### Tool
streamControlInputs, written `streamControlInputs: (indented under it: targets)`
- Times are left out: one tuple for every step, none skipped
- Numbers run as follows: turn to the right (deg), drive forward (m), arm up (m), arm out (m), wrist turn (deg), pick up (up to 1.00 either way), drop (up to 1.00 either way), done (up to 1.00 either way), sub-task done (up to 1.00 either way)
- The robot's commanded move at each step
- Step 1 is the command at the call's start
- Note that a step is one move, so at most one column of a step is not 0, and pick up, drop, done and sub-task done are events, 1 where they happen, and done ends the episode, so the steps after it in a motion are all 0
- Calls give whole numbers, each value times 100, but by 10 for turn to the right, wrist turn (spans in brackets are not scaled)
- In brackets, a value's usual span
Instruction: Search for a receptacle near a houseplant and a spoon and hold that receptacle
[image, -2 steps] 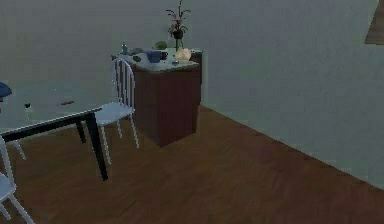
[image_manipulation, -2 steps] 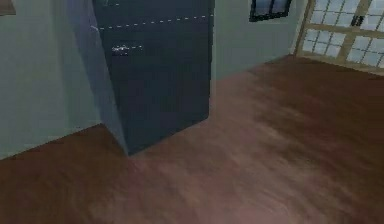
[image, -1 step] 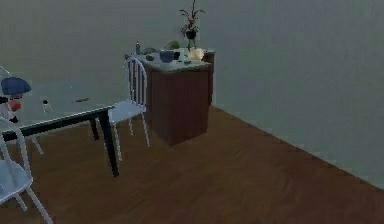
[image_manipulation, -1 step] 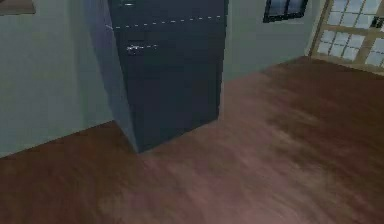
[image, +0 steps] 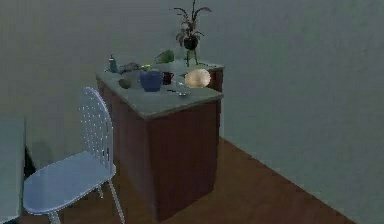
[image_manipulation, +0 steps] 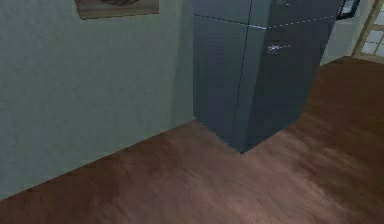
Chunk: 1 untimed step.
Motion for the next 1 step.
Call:
streamControlInputs:
  targets:
    - [-30,0,0,0,0,0,0,0,0]
